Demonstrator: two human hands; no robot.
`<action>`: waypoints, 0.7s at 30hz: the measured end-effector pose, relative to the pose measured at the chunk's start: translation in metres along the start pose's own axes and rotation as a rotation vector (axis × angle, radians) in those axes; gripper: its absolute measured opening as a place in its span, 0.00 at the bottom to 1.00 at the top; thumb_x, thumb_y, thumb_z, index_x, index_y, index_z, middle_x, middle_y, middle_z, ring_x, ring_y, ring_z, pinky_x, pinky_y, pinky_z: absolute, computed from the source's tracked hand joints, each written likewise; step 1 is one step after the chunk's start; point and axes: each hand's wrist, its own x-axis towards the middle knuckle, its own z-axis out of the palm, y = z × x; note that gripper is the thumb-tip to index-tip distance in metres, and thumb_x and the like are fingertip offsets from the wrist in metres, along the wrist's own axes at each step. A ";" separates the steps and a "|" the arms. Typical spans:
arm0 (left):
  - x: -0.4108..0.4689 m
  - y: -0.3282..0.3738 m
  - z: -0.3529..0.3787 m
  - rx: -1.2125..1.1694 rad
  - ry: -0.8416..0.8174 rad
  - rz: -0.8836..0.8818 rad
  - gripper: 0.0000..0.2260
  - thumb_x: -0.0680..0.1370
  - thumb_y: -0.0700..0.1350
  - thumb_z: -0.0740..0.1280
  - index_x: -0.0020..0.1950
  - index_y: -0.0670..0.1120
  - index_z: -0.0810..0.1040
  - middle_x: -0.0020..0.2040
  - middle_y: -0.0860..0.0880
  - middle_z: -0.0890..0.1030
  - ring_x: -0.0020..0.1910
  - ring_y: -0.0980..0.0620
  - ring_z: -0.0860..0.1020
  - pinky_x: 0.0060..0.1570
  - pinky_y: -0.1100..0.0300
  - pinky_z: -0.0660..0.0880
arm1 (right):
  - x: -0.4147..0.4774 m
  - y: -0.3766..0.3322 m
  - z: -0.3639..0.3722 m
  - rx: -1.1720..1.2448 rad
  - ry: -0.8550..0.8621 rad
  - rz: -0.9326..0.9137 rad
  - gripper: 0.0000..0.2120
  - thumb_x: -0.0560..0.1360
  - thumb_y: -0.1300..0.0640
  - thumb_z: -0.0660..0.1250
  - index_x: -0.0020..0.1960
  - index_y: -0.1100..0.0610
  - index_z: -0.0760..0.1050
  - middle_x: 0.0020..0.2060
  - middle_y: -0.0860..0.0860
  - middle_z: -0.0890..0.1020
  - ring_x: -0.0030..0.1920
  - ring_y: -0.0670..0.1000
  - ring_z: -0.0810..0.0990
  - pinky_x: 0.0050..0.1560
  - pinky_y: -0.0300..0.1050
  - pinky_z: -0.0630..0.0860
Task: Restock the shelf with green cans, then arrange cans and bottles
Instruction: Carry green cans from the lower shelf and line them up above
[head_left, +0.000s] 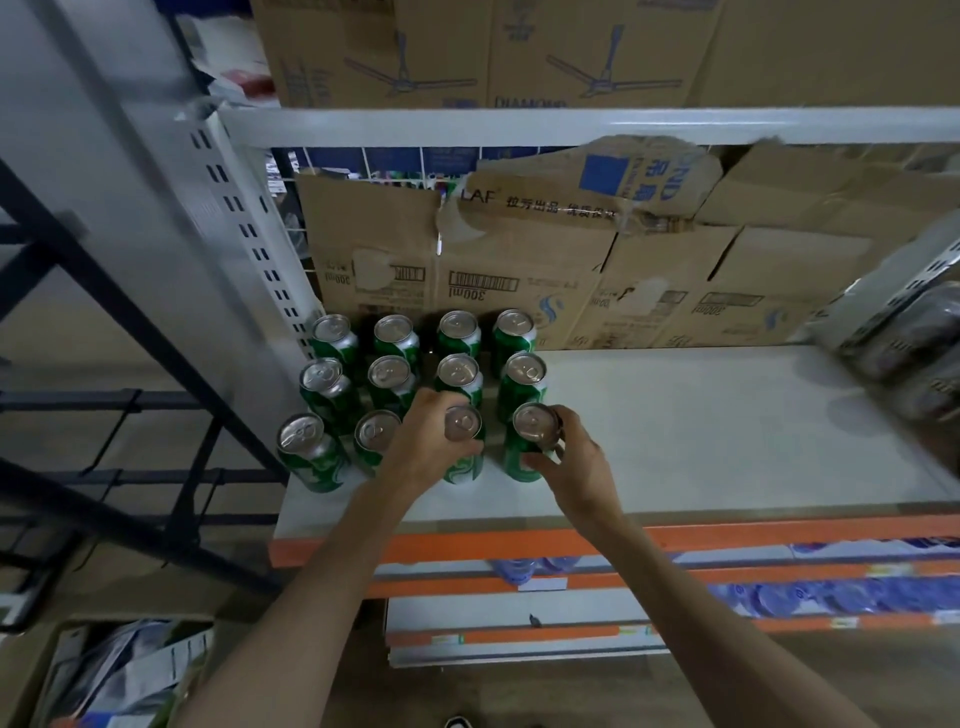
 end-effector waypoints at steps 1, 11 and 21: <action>-0.001 -0.001 -0.001 0.000 -0.018 -0.006 0.17 0.64 0.49 0.79 0.48 0.48 0.76 0.45 0.45 0.78 0.40 0.55 0.76 0.37 0.70 0.66 | 0.000 0.001 0.001 0.004 -0.003 0.001 0.26 0.70 0.60 0.74 0.65 0.51 0.69 0.57 0.50 0.80 0.56 0.53 0.79 0.55 0.51 0.77; 0.002 0.015 -0.037 0.193 -0.220 0.114 0.23 0.71 0.47 0.77 0.64 0.47 0.78 0.62 0.49 0.78 0.59 0.51 0.76 0.59 0.54 0.73 | 0.011 -0.010 -0.016 -0.189 -0.012 -0.094 0.22 0.78 0.50 0.66 0.70 0.56 0.70 0.64 0.56 0.76 0.60 0.57 0.76 0.57 0.49 0.72; 0.004 0.022 -0.027 0.297 -0.049 -0.029 0.20 0.64 0.56 0.76 0.31 0.48 0.65 0.29 0.50 0.71 0.27 0.48 0.72 0.27 0.56 0.67 | 0.020 -0.014 -0.023 -0.248 -0.087 -0.150 0.13 0.76 0.52 0.68 0.59 0.53 0.77 0.53 0.54 0.82 0.51 0.57 0.79 0.48 0.50 0.75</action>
